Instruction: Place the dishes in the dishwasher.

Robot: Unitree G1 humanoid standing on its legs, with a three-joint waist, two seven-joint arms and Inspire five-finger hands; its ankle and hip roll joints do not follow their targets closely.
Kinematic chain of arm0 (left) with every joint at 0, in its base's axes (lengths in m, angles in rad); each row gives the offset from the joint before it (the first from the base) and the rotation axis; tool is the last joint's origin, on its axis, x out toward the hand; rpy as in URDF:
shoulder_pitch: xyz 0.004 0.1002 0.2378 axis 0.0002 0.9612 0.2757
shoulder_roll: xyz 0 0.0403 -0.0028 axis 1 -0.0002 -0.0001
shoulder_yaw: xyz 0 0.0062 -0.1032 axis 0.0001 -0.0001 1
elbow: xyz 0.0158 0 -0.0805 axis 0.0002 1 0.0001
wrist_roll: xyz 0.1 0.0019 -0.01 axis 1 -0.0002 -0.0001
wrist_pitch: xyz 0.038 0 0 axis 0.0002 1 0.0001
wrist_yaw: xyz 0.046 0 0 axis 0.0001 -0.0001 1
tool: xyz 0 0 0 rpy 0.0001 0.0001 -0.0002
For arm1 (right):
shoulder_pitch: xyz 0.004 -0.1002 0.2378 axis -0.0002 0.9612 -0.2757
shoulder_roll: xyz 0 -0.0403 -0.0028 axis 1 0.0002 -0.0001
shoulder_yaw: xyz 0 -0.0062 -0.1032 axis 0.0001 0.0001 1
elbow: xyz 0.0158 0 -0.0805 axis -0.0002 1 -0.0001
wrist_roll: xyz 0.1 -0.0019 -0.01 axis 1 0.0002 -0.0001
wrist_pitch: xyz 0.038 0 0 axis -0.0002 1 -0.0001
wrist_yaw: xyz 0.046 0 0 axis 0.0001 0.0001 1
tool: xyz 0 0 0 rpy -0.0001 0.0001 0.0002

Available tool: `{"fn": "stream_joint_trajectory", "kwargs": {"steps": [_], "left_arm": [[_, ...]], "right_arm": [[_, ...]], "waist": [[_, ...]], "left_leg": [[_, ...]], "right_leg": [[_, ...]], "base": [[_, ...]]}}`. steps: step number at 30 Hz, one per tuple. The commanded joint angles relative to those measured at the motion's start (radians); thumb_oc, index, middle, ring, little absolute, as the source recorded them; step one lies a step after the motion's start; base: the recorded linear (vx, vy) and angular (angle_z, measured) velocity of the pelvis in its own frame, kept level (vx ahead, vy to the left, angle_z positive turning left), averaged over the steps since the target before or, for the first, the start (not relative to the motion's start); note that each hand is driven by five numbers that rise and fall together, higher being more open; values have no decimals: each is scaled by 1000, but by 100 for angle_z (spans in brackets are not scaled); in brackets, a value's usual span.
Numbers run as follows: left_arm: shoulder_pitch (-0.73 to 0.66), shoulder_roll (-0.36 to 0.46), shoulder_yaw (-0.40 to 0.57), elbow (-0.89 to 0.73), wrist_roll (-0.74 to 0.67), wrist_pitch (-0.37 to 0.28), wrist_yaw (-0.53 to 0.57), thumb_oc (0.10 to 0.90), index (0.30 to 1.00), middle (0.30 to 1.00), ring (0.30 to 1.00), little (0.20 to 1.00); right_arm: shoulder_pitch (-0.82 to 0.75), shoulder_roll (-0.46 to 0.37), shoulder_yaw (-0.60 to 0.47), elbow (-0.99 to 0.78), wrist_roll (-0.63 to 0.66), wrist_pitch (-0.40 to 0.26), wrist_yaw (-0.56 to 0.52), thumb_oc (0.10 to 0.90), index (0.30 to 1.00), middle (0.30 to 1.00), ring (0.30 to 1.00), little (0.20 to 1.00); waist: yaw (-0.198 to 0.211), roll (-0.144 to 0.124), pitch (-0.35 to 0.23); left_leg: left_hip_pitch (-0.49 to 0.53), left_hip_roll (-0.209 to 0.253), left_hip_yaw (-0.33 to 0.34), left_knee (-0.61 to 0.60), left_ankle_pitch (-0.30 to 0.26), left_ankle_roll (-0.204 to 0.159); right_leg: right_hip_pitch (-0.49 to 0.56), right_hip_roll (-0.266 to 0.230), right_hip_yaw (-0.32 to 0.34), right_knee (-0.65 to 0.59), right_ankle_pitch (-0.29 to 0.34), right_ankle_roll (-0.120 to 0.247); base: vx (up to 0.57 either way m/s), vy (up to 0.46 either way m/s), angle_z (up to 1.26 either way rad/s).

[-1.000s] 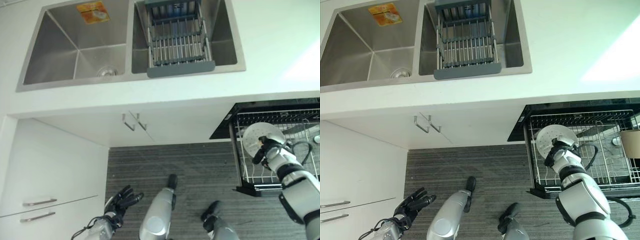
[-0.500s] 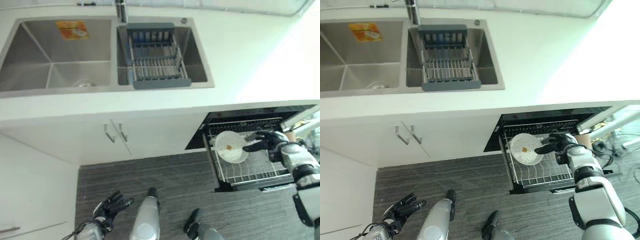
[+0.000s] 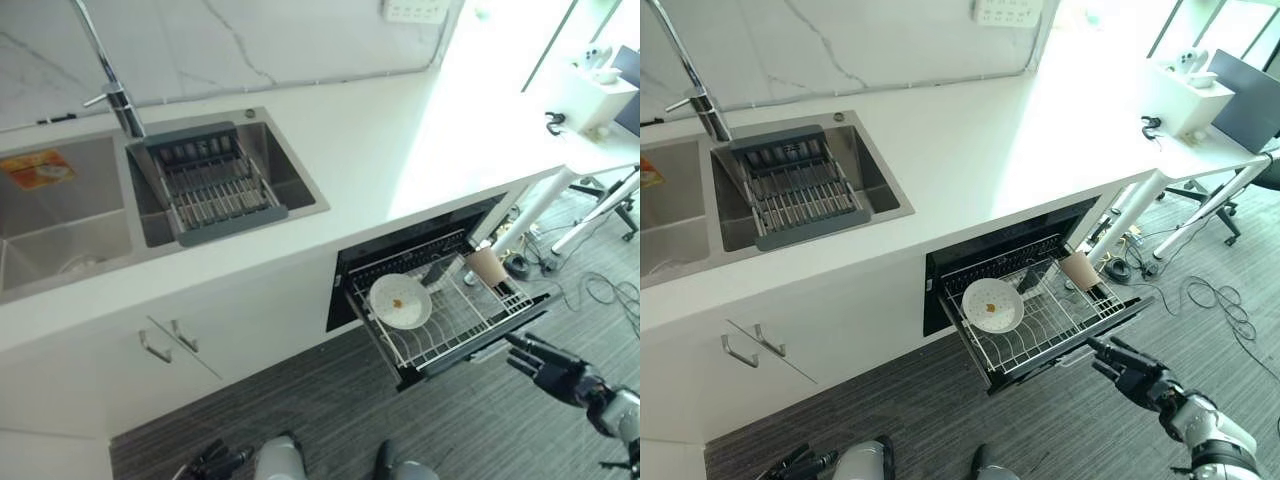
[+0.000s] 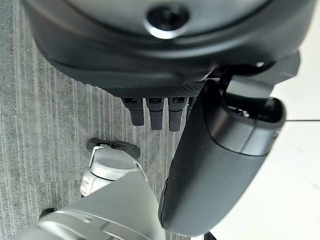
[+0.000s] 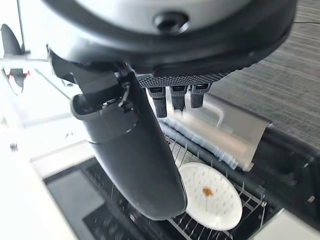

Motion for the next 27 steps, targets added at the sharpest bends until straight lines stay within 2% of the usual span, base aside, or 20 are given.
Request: {"fn": "stream_joint_trajectory", "kwargs": {"steps": [1,6,7,8,9,12,14,15,18,22,27], "left_arm": [[15,11,-6,-8,14,-57,-19,800,900,900,900,900],[11,-3,-2,1,31,-51,-16,800,900,900,900,900],[14,-13,-5,7,42,-56,-15,800,900,900,900,900],[15,-15,-6,7,43,-56,-15,800,900,900,900,900],[15,-20,-9,7,45,-55,-11,800,900,900,900,900],[20,-26,-13,12,58,-57,-13,800,900,900,900,900],[22,-30,-16,16,67,-47,-8,800,900,900,900,900],[22,-30,-16,16,67,-47,-8,800,900,900,900,900],[28,-36,-28,10,73,-27,4,800,900,900,900,900],[44,-43,-37,11,64,-18,9,800,900,900,900,900],[66,-60,-44,8,58,-15,16,800,900,900,900,900]], "right_arm": [[-84,-31,-62,-31,81,7,23,800,900,900,900,900],[-45,28,-63,24,86,54,70,800,900,900,900,900],[-50,48,-54,60,86,57,66,648,672,672,672,672],[-53,52,-54,70,87,53,63,417,326,326,326,326],[-60,62,-52,99,96,45,60,400,300,300,300,300],[-77,75,-49,154,100,28,46,400,300,300,300,300],[-100,83,-49,211,119,10,12,400,300,300,300,300],[-100,83,-49,211,119,10,12,400,300,300,300,300],[-137,86,-59,271,195,-23,-59,400,300,300,300,300],[-162,88,-87,295,295,-63,-141,400,300,300,300,300],[-186,88,-96,282,331,-104,-206,400,300,300,300,300]], "waist": [[28,11,-5],[22,21,-7],[26,28,-9],[28,30,-10],[32,35,-12],[44,48,-17],[57,68,-25],[57,68,-25],[76,95,-30],[90,126,-40],[109,151,-36]], "left_leg": [[56,-16,-25,-131,-26,-54],[59,-12,-19,-131,-22,-61],[64,-11,-18,-131,-20,-63],[64,-11,-18,-131,-20,-64],[65,-12,-21,-131,-18,-64],[68,-15,-26,-131,-16,-68],[72,-21,-35,-131,-14,-70],[72,-21,-35,-131,-14,-70],[79,-33,-49,-131,-13,-73],[77,-47,-66,-131,-6,-75],[88,-61,-72,-131,-10,-82]], "right_leg": [[10,28,-9,136,-202,-2],[13,32,-4,136,-210,-6],[19,32,-7,136,-214,-7],[21,32,-7,136,-215,-8],[25,32,-9,136,-219,-10],[34,30,-16,136,-224,-13],[47,24,-28,136,-231,-16],[47,24,-28,136,-231,-16],[68,12,-47,136,-240,-18],[79,-3,-67,136,-242,-19],[102,-27,-88,136,-252,-17]], "base": [[-13,-54,-10],[1,-43,-3],[18,-34,-4],[29,-40,0],[25,-32,-1],[25,-20,0],[46,-21,9],[43,-20,16],[45,-15,11],[54,10,23],[51,50,15]]}}
